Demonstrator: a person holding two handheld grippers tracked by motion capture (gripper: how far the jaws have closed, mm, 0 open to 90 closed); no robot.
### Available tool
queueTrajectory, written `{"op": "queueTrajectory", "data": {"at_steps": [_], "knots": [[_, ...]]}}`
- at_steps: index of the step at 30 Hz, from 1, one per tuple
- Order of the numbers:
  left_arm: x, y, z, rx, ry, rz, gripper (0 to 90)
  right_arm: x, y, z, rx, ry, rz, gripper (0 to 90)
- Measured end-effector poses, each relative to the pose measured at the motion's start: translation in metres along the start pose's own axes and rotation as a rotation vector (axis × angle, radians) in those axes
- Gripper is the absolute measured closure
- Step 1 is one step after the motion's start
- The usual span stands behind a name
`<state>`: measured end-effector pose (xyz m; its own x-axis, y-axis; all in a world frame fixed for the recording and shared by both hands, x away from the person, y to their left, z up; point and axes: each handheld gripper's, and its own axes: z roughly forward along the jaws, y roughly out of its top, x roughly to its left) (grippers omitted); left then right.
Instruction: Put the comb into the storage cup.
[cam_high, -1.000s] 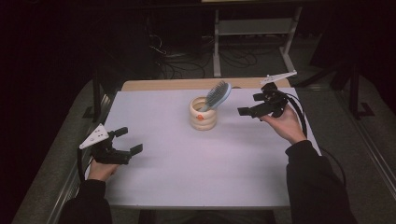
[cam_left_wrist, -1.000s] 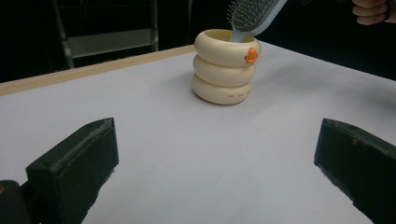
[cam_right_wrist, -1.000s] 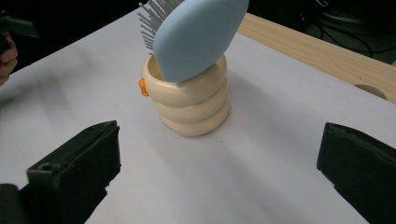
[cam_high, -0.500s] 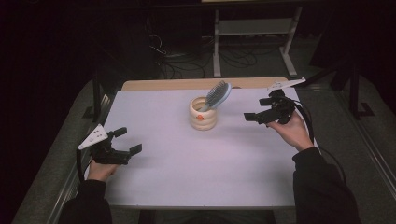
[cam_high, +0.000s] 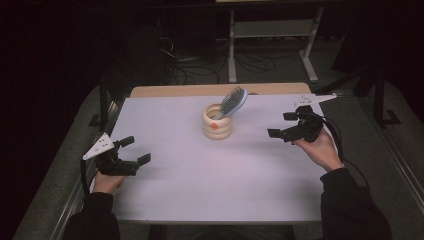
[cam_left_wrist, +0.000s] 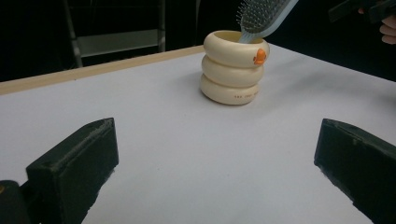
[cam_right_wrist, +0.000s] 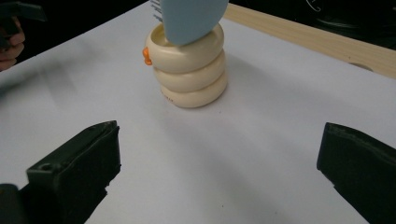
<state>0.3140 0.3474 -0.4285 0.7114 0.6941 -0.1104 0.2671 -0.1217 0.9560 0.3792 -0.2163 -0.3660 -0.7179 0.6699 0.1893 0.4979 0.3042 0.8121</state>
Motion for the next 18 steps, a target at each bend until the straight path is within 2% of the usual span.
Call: {"op": "queueTrajectory", "data": {"at_steps": [18], "knots": [[0.000, 0.000, -0.001, -0.002, -0.002, -0.001, 0.0, 0.006, -0.033, -0.008, -0.011, -0.007, 0.002, 0.0]]}}
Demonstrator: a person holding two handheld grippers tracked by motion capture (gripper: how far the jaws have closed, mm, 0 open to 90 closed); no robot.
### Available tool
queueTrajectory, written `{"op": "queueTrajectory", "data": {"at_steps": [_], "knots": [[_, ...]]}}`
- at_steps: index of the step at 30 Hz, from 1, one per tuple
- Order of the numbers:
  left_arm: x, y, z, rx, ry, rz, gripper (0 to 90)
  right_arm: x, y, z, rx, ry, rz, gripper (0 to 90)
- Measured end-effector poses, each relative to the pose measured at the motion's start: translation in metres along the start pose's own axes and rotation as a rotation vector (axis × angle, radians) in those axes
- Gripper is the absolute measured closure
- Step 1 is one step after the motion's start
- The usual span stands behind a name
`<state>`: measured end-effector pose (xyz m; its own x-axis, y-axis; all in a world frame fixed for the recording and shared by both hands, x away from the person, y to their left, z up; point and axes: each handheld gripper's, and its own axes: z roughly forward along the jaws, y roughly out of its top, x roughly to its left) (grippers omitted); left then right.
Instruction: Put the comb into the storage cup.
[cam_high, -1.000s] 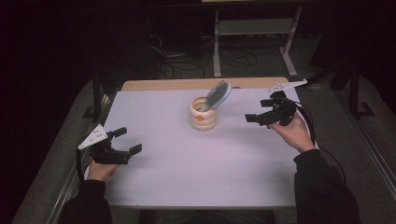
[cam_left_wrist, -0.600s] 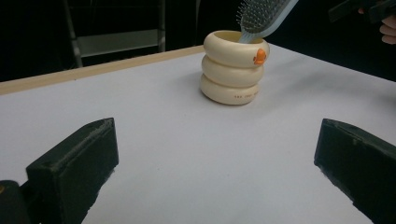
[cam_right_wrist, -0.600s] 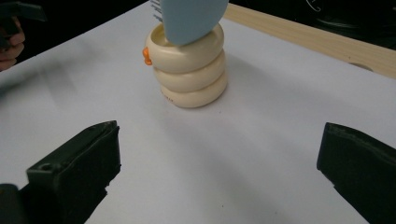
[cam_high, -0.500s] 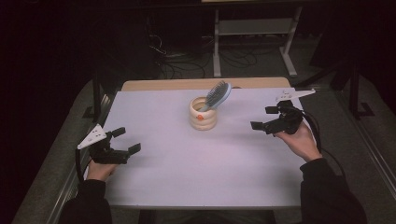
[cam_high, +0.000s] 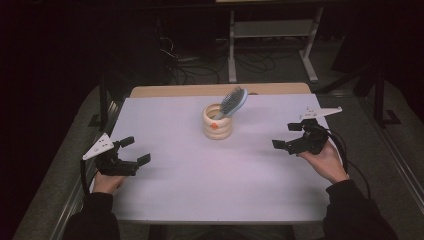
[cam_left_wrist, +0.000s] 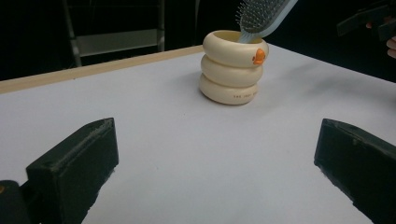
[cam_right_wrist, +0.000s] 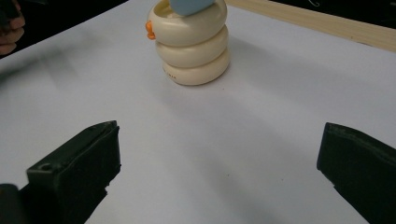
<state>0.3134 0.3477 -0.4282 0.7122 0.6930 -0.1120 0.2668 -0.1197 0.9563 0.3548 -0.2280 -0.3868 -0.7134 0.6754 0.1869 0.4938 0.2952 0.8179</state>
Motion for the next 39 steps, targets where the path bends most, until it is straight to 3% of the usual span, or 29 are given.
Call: {"op": "queueTrajectory", "data": {"at_steps": [7, 18, 28, 32, 36, 39], "knots": [[0.000, 0.000, 0.000, 0.000, -0.004, -0.003, 0.0, 0.004, -0.013, -0.003, -0.011, -0.023, 0.004, 0.0], [0.000, 0.000, -0.001, -0.002, -0.004, 0.000, 0.0, -0.001, -0.031, -0.010, -0.010, -0.045, 0.017, 0.0], [0.001, 0.000, -0.001, 0.003, -0.009, -0.004, 0.0, 0.000, -0.051, -0.012, -0.028, -0.102, 0.013, 0.0], [0.002, -0.001, -0.002, 0.009, -0.010, -0.010, 0.0, 0.004, -0.061, -0.011, -0.012, -0.113, 0.020, 0.0], [0.003, -0.001, -0.002, 0.008, -0.009, -0.007, 0.0, 0.009, -0.065, -0.011, 0.007, -0.114, 0.005, 0.0], [0.003, -0.001, -0.002, 0.005, -0.012, -0.005, 0.0, 0.012, -0.066, -0.016, -0.016, -0.105, -0.020, 0.0]]}}
